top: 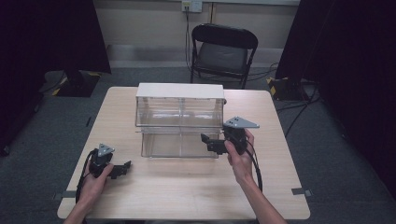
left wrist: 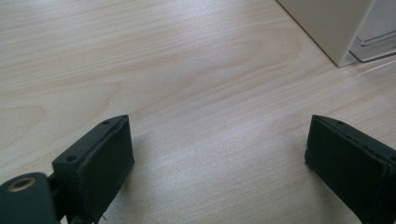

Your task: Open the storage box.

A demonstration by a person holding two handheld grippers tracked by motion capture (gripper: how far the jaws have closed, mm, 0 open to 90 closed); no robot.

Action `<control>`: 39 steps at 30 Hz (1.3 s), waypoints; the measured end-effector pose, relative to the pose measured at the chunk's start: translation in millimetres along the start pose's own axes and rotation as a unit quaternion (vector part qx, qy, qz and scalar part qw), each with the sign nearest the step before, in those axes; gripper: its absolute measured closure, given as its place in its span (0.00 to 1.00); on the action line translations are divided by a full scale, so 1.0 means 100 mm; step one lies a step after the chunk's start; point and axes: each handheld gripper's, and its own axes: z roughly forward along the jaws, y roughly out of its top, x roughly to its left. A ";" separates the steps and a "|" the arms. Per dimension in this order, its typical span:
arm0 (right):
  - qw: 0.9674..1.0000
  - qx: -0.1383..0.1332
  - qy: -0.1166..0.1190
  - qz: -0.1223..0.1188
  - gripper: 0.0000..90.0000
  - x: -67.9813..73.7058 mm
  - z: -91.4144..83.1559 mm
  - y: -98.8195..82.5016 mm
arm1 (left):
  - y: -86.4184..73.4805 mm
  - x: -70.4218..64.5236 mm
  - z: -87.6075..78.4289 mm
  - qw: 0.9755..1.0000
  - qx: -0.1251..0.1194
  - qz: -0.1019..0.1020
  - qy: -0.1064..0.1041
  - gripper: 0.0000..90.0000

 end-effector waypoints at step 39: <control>1.000 -0.014 0.014 0.008 0.12 -0.04 0.01 -0.03 | 0.00 0.00 0.00 1.000 0.000 0.000 0.000 0.08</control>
